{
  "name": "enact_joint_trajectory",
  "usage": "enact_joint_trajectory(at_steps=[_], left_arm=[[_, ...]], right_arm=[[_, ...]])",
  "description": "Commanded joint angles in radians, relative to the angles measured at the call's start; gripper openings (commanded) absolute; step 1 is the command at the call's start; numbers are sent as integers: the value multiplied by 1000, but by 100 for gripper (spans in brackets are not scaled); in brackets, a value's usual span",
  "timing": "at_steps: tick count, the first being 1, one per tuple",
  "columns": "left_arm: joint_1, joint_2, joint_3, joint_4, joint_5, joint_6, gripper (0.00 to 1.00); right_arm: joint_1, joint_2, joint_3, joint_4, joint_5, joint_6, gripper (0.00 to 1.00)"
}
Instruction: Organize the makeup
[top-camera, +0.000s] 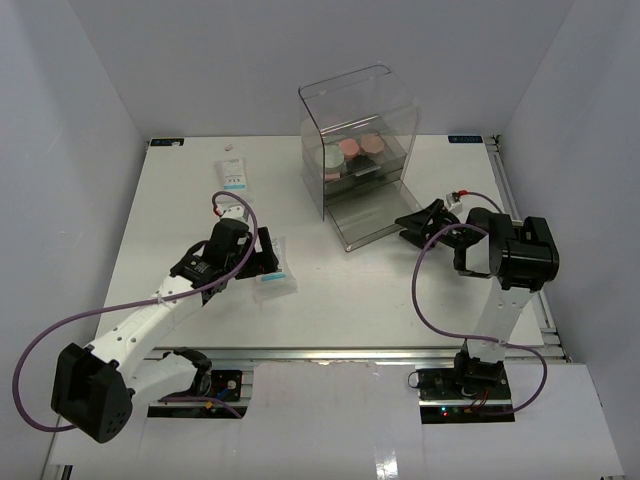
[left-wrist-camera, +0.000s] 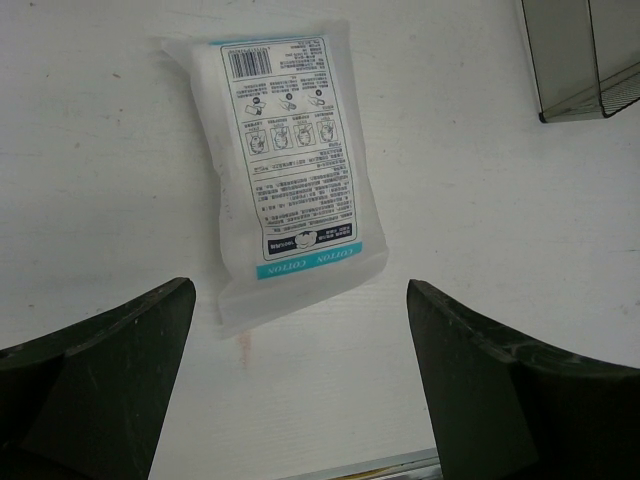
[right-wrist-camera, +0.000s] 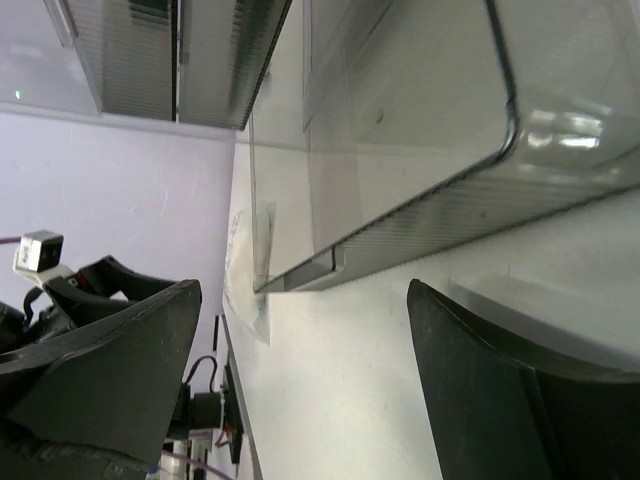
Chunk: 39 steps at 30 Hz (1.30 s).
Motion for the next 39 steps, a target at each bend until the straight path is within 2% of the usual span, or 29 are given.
enact_joint_trajectory(at_steps=[1,2,5,7,11,14,19,21,24,26,32,39], left_arm=[[4,5,34,26,4,19,98],[4,11,31,29,5,19,98],[4,34,35,30,11,21,98],[4,45,37,29,14,24,98],[4,59,39,29,20,30,98],[4,72,46,28,29,36,98],[4,99,69,16,53,51,97],[4,108,77,13,62,60,95],[4,124,99,5,85,76,92],[4,133,112,1,92,83,90],[4,167,123,-12,76,100,88],[4,304,168,-24,24,98,77]], right_arm=[[-34,-178,-25,-218,-153,-156,90],[-40,-217,-19,-325,-172,-212,90],[-45,-349,69,-720,-158,-616,90],[-45,-427,95,-932,-149,-790,90],[-46,-583,113,-1193,-107,-1046,90],[-47,-686,135,-1284,-45,-1172,90],[-46,-954,119,-1284,169,-1349,90],[-47,-1032,77,-1232,221,-1328,90],[-64,-1102,-23,-1193,87,-1334,90],[-71,-1113,-9,-1229,6,-1387,92],[-81,-1158,-26,-1245,-23,-1414,94],[-98,-1162,-37,-1247,-54,-1410,94]])
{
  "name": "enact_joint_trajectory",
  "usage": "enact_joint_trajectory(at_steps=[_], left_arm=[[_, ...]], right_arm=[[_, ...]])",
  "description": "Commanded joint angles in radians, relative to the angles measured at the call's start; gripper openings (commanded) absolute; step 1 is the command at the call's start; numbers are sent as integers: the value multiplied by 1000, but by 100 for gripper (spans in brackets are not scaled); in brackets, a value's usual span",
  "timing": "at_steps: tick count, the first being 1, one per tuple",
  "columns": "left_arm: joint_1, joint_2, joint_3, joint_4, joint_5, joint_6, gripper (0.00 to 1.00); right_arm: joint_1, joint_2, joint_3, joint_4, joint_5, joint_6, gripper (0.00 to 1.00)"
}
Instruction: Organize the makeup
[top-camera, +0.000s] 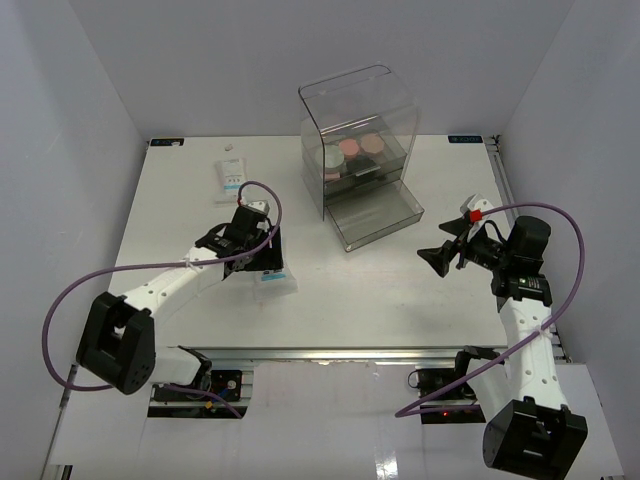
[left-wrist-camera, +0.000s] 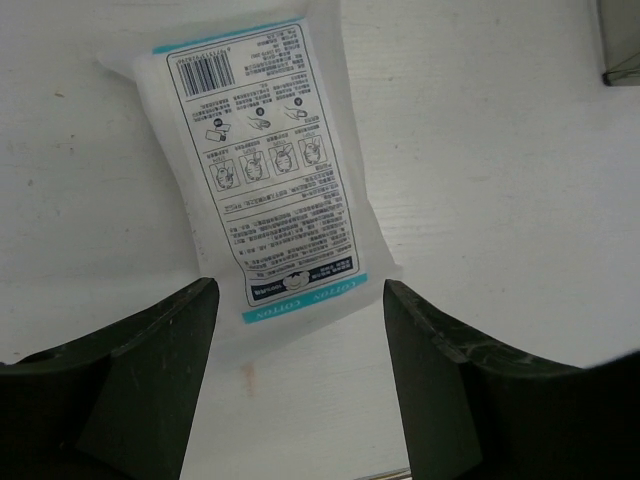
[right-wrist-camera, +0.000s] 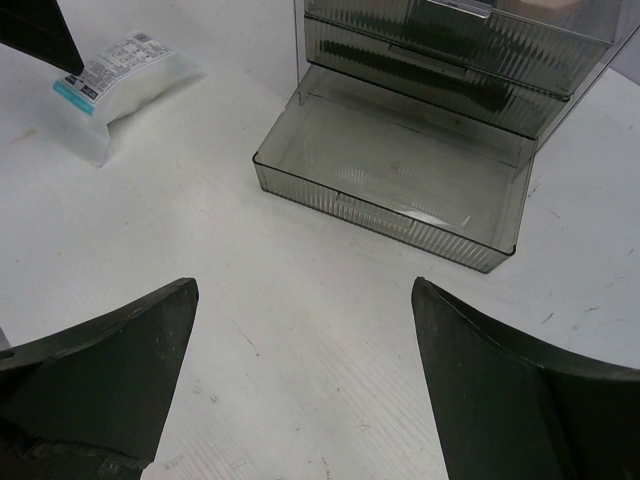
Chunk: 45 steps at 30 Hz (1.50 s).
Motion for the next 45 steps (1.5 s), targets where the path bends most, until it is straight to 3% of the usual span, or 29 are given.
enact_joint_trajectory(at_steps=[1,7,10,15,19,23,27,33,38,45], left_arm=[[4,75,57,-23,-43,0,76],[4,117,55,-42,-103,-11,74],[4,125,58,-40,-122,-12,65],[5,203,56,-11,-108,-10,61],[7,220,49,15,-82,-10,46],[8,206,55,23,-60,-6,19],[7,120,59,58,31,-3,5],[-65,14,125,172,278,-137,0],[-228,94,290,267,263,-264,0],[-314,358,518,384,165,-359,0]], right_arm=[[-15,-11,-13,6,-45,-20,94],[-23,-14,-16,6,-56,-16,93],[-25,-12,-15,6,-62,-13,93],[-31,-13,-15,6,-69,-7,93],[-38,-16,-16,6,-73,-5,93],[-42,-16,-14,5,-77,-3,93],[-43,-19,-14,4,-78,0,93],[-50,-31,-10,4,-72,3,93],[-69,-52,-11,6,-67,5,92],[-94,-62,-9,7,-57,15,92]])
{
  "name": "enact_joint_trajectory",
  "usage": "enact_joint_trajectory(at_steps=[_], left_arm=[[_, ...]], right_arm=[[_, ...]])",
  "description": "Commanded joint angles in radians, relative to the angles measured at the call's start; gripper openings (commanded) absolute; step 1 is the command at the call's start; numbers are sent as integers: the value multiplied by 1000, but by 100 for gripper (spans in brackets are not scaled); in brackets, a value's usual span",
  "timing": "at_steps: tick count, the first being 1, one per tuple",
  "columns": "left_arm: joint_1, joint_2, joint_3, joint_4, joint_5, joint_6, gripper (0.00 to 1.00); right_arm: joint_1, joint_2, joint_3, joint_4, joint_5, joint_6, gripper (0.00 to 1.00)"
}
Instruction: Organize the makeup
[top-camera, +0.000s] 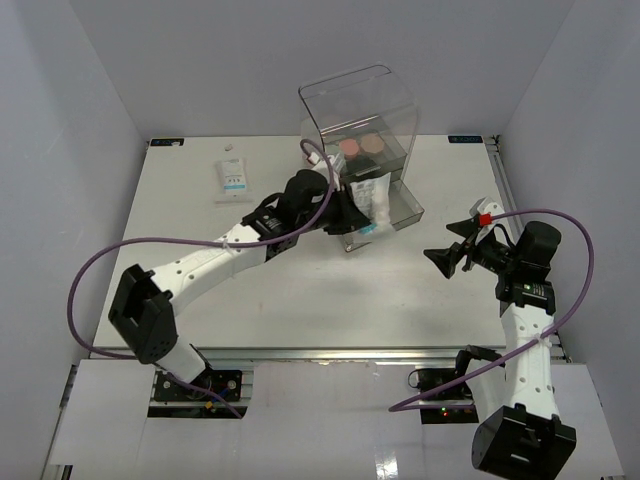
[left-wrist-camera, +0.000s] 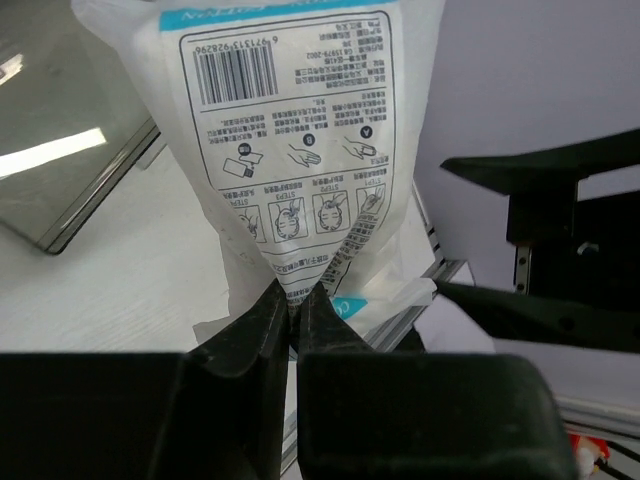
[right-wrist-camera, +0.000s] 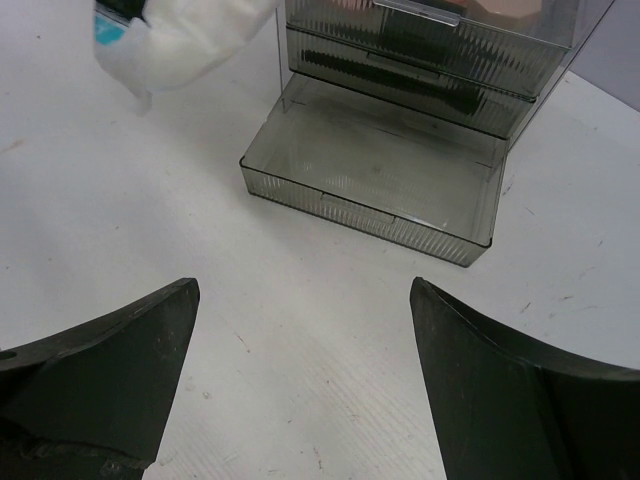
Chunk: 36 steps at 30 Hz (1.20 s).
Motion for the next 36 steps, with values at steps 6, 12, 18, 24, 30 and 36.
enact_joint_trajectory(at_steps=[6,12,18,24,30,36], left_arm=[[-42,366,317,128,-180,-150,0],[-44,551,530,125,-292,-144,0],[-44,711,679,97,-366,-157,0],[-43,817,770,86,-466,-145,0],[-44,880,790,74,-529,-134,0],[-44,900,768,50,-521,-127,0]], right_arm=[[-41,-18,3,14,-4,25,92],[-73,-19,5,14,-5,33,92],[-94,-11,4,16,-13,40,92],[-104,-1,3,16,-22,45,92],[-106,10,2,16,-30,48,92],[-107,14,3,16,-34,51,92]])
